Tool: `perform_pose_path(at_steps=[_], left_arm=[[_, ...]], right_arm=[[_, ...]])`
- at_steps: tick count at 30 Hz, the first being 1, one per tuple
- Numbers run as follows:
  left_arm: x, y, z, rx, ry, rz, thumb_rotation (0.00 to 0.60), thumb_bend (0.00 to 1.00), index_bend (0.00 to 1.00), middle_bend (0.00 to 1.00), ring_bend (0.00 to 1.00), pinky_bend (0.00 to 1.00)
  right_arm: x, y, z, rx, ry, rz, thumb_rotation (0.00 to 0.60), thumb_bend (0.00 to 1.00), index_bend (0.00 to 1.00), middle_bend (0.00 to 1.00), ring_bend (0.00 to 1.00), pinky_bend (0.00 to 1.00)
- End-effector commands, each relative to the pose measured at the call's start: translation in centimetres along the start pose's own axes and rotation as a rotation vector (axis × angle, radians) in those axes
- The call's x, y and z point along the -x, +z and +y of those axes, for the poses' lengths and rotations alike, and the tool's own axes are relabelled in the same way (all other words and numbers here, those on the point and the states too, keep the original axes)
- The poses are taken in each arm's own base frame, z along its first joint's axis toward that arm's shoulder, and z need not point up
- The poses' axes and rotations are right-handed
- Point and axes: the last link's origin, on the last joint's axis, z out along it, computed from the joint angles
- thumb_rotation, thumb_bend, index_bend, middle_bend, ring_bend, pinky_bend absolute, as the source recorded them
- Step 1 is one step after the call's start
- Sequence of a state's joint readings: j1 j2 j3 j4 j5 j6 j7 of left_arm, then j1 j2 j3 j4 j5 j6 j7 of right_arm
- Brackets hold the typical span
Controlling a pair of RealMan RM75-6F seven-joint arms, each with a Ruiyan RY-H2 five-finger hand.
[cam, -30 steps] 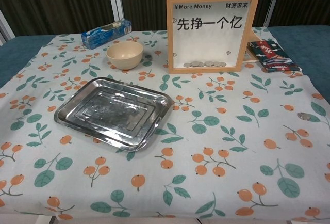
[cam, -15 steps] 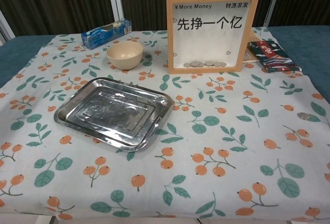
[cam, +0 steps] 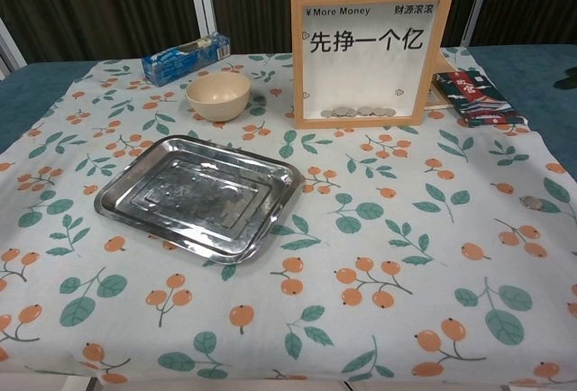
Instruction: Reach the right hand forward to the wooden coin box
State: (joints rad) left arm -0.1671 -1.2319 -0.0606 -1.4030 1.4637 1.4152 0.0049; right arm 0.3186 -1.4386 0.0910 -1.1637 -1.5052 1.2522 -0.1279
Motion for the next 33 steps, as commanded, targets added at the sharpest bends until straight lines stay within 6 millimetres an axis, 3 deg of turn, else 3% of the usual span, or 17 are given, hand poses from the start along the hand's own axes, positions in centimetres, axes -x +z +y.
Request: perform_pose_path(at_steps=[1,3,8,12,22,33], left_arm=[[0.0,0.1,0.0,0.003,-0.005,0.000,0.600,0.37,0.00,0.00,0.00,0.00],[0.1,0.2,-0.1,0.005,-0.006,-0.002,0.600,0.37,0.00,0.00,0.00,0.00],[0.2,0.3,-0.1,0.009,-0.008,-0.006,0.600,0.37,0.00,0.00,0.00,0.00],[0.3,0.3,-0.2,0.008,-0.009,-0.009,0.600,0.37,0.00,0.00,0.00,0.00],[0.3,0.4,-0.2,0.008,-0.008,-0.009,0.600,0.37,0.00,0.00,0.00,0.00],[0.4,0.4,-0.1,0.011,-0.004,-0.015,0.600,0.37,0.00,0.00,0.00,0.00]], right_arm=[[0.8,0.7,-0.9,-0.011,-0.005,-0.007,0.600,0.02,0.00,0.00,0.00,0.00],[1.2,0.9,-1.4,-0.012,0.008,-0.010,0.600,0.05,0.04,0.00,0.00,0.00],[2.0,1.2,-2.0,-0.019,0.031,-0.026,0.600,0.07,0.41,0.00,0.00,0.00],[2.5,1.1,-2.3,-0.028,0.054,-0.040,0.600,0.08,0.54,0.00,0.00,0.00],[3.6,1.3,-2.6,-0.031,0.054,-0.066,0.600,0.12,0.54,0.00,0.00,0.00],[4.1,1.5,-2.5,-0.033,0.047,-0.065,0.600,0.26,0.54,0.00,0.00,0.00]])
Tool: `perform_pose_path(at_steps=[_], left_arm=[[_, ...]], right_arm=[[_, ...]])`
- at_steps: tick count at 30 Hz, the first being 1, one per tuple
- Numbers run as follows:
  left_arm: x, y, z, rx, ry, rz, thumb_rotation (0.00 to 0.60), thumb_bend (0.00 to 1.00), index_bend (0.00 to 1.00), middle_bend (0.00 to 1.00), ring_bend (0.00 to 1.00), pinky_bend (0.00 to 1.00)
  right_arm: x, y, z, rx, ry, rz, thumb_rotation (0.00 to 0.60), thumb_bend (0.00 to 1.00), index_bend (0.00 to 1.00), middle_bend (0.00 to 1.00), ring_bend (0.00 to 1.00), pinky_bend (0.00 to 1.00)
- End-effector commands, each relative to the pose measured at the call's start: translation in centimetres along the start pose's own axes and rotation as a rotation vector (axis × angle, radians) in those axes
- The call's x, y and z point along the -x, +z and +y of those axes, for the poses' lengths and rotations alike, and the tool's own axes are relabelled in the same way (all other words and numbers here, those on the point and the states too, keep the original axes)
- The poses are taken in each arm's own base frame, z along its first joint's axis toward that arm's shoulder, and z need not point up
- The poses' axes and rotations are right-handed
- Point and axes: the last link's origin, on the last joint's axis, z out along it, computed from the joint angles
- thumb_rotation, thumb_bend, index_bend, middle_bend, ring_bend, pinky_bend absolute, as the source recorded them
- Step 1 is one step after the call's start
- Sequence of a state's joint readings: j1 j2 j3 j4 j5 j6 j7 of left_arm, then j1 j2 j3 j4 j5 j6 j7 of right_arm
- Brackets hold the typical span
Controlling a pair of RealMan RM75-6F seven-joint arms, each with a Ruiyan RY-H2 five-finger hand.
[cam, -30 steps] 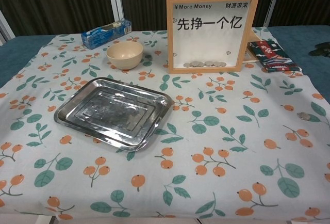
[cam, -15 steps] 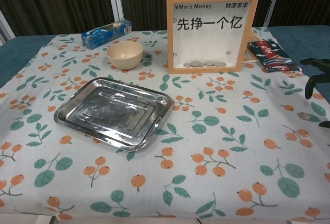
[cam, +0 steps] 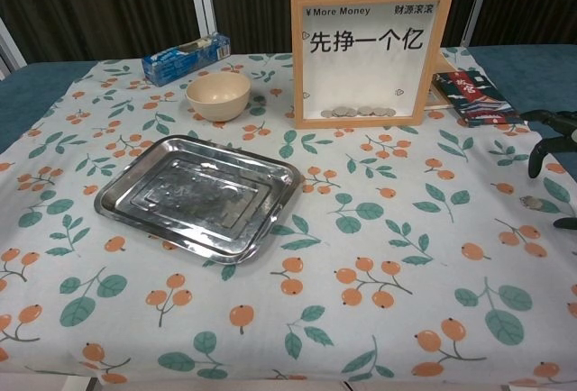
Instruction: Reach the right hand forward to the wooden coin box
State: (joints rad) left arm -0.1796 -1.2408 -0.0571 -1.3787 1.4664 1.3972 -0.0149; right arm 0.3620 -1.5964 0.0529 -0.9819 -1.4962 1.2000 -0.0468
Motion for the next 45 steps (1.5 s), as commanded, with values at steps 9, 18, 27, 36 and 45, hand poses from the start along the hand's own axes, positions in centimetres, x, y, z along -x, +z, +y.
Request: perform_pose_path(at_steps=[9,18,27,36,45], left_arm=[[-0.1,0.1,0.0,0.001,-0.001,0.000,0.600,0.37,0.00,0.00,0.00,0.00],[-0.1,0.2,0.0,0.001,0.000,-0.002,0.600,0.37,0.00,0.00,0.00,0.00],[-0.1,0.2,-0.1,-0.002,0.000,-0.001,0.600,0.37,0.00,0.00,0.00,0.00],[-0.1,0.1,-0.3,-0.007,0.000,-0.003,0.600,0.37,0.00,0.00,0.00,0.00],[-0.1,0.1,-0.2,-0.005,0.001,-0.003,0.600,0.37,0.00,0.00,0.00,0.00]], right_arm=[[0.2,0.5,-0.2,-0.009,-0.001,-0.004,0.600,0.39,0.58,0.00,0.00,0.00],[0.5,0.5,-0.2,-0.011,-0.013,-0.024,0.600,0.41,0.60,0.00,0.00,0.00],[0.9,0.7,-0.2,0.002,-0.026,-0.044,0.600,0.41,0.62,0.00,0.00,0.00],[1.1,0.8,-0.2,0.005,-0.023,-0.048,0.600,0.41,0.60,0.00,0.00,0.00],[1.3,0.9,-0.3,0.000,-0.027,-0.063,0.600,0.41,0.57,0.00,0.00,0.00]])
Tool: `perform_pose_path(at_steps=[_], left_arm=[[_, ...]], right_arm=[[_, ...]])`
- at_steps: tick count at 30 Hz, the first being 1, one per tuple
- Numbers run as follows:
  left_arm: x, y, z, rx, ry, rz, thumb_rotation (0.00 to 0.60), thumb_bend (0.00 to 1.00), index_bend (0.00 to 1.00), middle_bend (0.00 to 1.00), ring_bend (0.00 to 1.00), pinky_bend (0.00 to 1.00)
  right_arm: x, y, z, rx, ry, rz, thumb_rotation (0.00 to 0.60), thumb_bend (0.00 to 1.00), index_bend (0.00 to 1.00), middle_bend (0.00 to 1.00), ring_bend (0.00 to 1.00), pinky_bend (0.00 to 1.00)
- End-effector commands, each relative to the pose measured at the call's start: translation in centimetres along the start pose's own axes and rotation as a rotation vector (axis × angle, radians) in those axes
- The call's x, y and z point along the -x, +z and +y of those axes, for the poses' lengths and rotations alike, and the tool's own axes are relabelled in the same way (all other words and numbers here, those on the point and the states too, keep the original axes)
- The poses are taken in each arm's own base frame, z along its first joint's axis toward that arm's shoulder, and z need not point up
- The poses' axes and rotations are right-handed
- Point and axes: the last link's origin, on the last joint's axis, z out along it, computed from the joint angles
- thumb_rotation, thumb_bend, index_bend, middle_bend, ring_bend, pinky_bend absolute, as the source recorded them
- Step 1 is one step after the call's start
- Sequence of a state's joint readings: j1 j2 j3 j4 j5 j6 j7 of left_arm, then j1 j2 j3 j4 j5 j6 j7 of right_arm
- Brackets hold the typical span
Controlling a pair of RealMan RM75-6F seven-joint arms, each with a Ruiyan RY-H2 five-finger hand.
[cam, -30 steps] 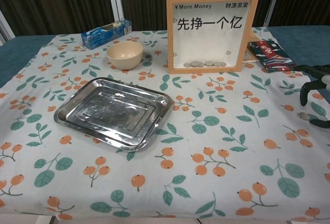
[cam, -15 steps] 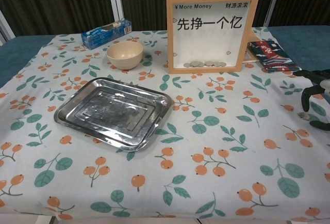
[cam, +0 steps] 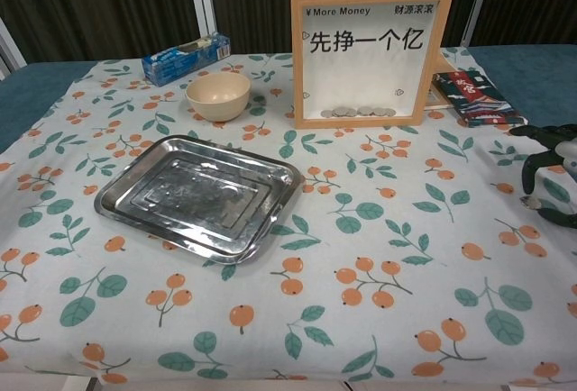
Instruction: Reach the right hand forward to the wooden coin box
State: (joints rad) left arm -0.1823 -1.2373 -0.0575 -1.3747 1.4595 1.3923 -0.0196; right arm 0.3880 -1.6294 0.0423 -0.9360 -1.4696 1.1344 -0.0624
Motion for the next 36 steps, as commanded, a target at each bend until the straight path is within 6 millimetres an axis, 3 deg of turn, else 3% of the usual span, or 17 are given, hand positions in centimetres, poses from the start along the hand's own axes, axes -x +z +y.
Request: perform_pose_path(at_steps=[1,36], left_arm=[[0.00,-0.02,0.00,0.000,0.000,0.000,0.600,0.37,0.00,0.00,0.00,0.00],[-0.08,-0.09,-0.12,-0.005,0.001,0.000,0.600,0.37,0.00,0.00,0.00,0.00]], right_arm=[[0.05,0.00,-0.02,-0.001,-0.001,-0.005,0.600,0.41,0.57,0.00,0.00,0.00],[0.41,0.09,-0.58,-0.013,-0.015,-0.011,0.600,0.41,0.60,0.00,0.00,0.00]])
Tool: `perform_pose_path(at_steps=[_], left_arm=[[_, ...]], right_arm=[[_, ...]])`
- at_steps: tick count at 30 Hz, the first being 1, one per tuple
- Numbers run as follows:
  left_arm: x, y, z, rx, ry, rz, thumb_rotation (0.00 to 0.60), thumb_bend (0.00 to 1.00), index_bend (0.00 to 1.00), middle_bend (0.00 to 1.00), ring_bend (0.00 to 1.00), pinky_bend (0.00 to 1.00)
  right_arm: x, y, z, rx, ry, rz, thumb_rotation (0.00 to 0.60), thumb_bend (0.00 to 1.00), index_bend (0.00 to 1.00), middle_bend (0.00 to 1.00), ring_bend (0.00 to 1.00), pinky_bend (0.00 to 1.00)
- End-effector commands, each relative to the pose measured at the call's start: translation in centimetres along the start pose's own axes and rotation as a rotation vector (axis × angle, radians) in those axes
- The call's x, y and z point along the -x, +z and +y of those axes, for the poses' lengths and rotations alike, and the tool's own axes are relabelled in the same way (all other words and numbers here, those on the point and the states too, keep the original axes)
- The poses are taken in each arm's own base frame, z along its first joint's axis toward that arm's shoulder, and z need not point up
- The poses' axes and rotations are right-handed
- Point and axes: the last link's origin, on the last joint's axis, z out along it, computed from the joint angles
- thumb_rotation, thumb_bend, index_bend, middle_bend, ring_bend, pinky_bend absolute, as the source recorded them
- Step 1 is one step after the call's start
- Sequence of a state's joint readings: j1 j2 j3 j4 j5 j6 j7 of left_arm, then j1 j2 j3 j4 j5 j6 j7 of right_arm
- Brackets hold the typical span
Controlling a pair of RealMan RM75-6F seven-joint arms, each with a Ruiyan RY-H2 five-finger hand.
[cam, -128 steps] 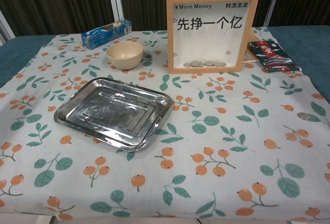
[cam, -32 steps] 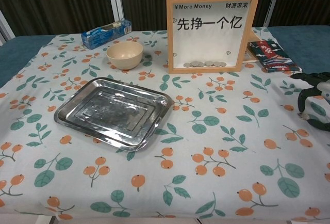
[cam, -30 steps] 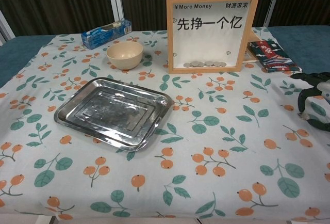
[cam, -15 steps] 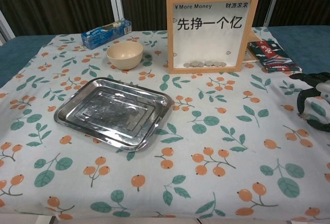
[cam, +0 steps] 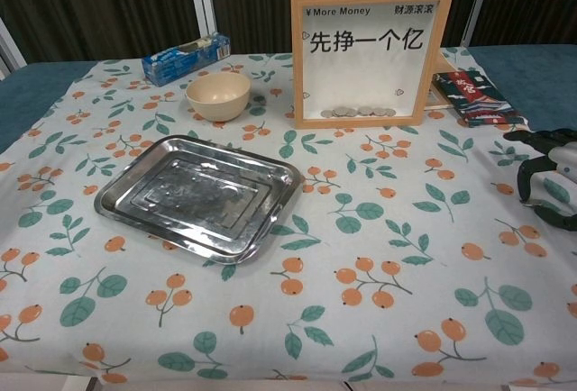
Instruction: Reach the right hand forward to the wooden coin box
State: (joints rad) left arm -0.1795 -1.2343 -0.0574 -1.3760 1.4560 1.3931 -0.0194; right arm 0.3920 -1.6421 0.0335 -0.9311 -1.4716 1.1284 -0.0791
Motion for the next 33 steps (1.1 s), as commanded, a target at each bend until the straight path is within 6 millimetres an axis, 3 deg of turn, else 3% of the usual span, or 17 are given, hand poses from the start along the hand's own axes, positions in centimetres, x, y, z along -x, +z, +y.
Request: perform_pose_path(at_steps=[1,12,21,33], left_arm=[[-0.02,0.02,0.05,0.001,0.000,0.000,0.600,0.37,0.00,0.00,0.00,0.00],[-0.11,-0.03,-0.01,-0.001,-0.002,0.001,0.600,0.37,0.00,0.00,0.00,0.00],[-0.07,-0.12,-0.07,0.000,-0.006,0.001,0.600,0.37,0.00,0.00,0.00,0.00],[0.23,-0.15,-0.12,-0.002,-0.009,-0.009,0.600,0.37,0.00,0.00,0.00,0.00]], right_arm=[[0.01,0.06,-0.04,0.001,0.000,0.001,0.600,0.42,0.61,0.00,0.00,0.00],[-0.20,0.25,-0.17,0.004,0.006,0.027,0.600,0.46,0.65,0.03,0.00,0.00],[-0.25,0.15,-0.24,-0.008,0.003,0.040,0.600,0.46,0.53,0.04,0.00,0.00],[-0.26,0.33,-0.15,-0.002,0.005,0.059,0.600,0.51,0.61,0.06,0.00,0.00]])
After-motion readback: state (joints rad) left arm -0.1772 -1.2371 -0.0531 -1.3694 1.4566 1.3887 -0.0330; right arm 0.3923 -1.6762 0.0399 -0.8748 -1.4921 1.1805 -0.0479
